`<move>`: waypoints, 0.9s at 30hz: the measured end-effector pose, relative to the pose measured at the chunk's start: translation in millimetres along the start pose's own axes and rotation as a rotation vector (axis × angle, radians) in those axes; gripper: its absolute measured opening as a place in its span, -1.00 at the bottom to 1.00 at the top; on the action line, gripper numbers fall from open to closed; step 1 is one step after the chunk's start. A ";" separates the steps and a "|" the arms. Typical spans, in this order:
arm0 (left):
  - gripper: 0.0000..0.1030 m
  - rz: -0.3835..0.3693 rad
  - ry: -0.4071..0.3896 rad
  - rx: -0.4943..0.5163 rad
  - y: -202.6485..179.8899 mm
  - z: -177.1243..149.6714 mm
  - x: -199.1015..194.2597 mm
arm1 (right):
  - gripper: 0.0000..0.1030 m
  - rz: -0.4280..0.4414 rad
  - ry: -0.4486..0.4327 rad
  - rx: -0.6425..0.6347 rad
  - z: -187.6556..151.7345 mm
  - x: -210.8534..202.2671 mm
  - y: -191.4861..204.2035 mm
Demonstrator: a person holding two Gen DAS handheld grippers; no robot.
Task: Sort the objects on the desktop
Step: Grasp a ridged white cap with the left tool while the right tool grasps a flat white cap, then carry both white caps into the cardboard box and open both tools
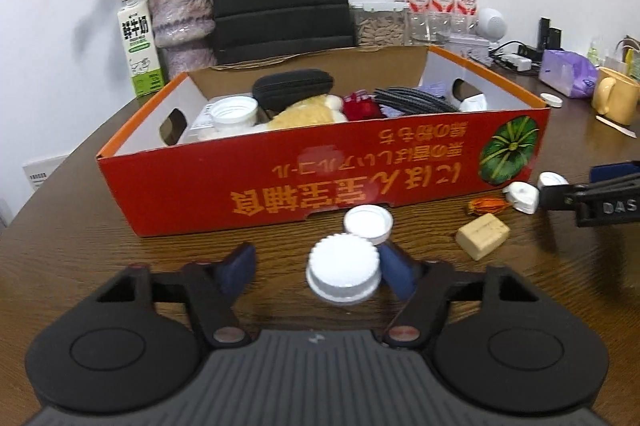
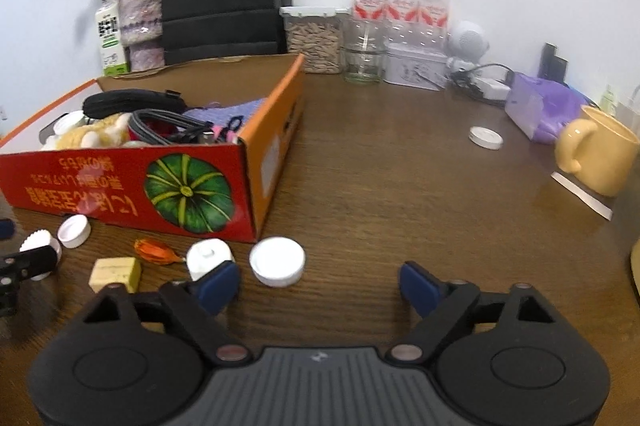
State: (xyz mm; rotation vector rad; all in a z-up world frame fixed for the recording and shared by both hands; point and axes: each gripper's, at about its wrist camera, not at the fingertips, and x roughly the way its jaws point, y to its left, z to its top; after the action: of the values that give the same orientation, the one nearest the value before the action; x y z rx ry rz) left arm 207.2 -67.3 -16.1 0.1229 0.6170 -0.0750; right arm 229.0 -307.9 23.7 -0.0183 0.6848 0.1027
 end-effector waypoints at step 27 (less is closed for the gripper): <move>-0.29 -0.039 -0.205 -0.059 21.1 18.0 -50.9 | -0.47 0.061 -0.318 0.000 -5.9 -62.1 21.6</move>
State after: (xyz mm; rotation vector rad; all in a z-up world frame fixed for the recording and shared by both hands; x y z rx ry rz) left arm 178.3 -47.2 30.0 0.0449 0.4162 -0.1054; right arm 175.3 -292.2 58.7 0.0184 0.3678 0.1606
